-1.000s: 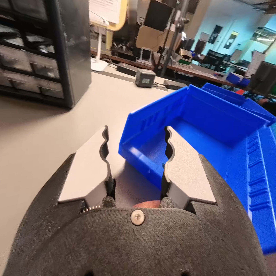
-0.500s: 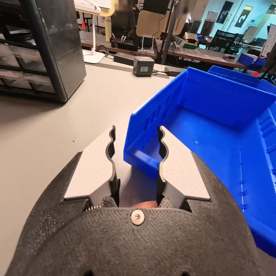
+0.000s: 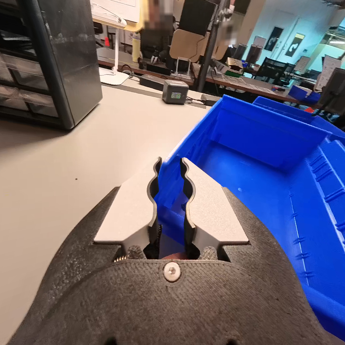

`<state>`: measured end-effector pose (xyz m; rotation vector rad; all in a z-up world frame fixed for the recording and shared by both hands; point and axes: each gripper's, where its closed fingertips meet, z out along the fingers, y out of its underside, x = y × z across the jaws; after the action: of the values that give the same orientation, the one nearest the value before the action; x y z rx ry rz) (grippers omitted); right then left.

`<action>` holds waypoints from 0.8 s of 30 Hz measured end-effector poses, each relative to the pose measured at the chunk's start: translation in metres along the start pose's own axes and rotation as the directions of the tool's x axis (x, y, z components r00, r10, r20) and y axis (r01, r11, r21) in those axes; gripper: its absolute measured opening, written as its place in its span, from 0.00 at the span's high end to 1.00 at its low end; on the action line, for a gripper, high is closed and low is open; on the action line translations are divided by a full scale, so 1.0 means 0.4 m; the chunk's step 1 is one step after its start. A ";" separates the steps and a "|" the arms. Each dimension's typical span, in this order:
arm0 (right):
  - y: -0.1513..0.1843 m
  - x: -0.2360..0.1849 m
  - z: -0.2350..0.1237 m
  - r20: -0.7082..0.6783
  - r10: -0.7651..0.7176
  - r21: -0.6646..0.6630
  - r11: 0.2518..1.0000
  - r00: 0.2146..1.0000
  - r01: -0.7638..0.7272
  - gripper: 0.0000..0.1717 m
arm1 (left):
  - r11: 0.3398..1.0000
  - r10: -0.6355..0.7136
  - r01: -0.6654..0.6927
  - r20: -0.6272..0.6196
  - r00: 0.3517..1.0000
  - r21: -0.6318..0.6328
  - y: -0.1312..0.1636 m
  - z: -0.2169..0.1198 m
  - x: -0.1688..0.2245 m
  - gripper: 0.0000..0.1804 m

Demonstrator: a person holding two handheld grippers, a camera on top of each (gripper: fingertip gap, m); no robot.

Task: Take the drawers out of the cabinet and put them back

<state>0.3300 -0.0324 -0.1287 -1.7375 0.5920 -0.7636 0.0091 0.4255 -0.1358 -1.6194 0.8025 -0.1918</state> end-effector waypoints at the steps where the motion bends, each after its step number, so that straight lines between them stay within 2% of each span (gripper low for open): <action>1: 0.003 0.003 -0.009 0.021 0.001 0.003 1.000 1.000 -0.001 0.88 | 1.000 -0.007 0.007 -0.001 1.000 -0.003 0.008 -0.011 -0.014 0.66; 3: 0.008 0.010 -0.026 0.047 0.009 0.006 1.000 0.999 -0.009 0.88 | 1.000 -0.028 0.028 -0.035 0.999 -0.003 0.012 -0.035 -0.016 0.65; 5: 0.012 0.013 -0.039 0.052 0.024 0.010 1.000 0.998 -0.025 0.89 | 1.000 0.015 -0.015 -0.032 0.999 -0.004 0.008 -0.047 -0.004 0.69; 7: 0.014 0.013 -0.041 0.032 0.043 0.007 0.999 0.999 -0.043 0.85 | 0.998 0.067 -0.067 0.002 0.998 -0.004 -0.003 -0.037 0.002 0.71; 9: 0.013 0.017 -0.032 -0.004 0.042 -0.004 0.999 0.999 -0.042 0.82 | 0.998 0.059 -0.059 0.014 0.998 -0.016 -0.010 -0.006 0.005 0.72; 11: 0.012 0.025 -0.019 -0.037 0.020 -0.016 1.000 0.999 -0.021 0.86 | 0.998 0.061 -0.060 0.018 0.998 -0.034 -0.010 0.027 0.009 0.80; 15: 0.006 0.027 -0.004 -0.033 0.022 -0.010 1.000 0.999 -0.023 0.89 | 0.994 0.104 -0.102 0.046 0.994 -0.036 -0.018 0.052 0.010 0.82; 19: 0.007 0.038 -0.008 0.001 0.020 0.000 1.000 1.000 -0.020 0.92 | 0.992 0.124 -0.124 0.013 0.992 -0.004 -0.017 0.032 0.019 0.84; 22: 0.014 0.070 -0.016 -0.015 0.051 -0.009 0.999 0.999 -0.051 0.98 | 0.990 0.135 -0.134 -0.030 0.990 0.033 -0.012 0.002 0.023 0.86; 24: 0.021 0.082 -0.014 0.016 0.099 -0.017 0.995 0.995 -0.098 0.98 | 0.989 0.139 -0.135 -0.062 0.988 0.058 -0.016 -0.019 0.033 0.87</action>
<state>0.3475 -0.0617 -0.1292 -1.7146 0.6691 -0.6763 0.0171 0.4117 -0.1322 -1.5076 0.9479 -0.1678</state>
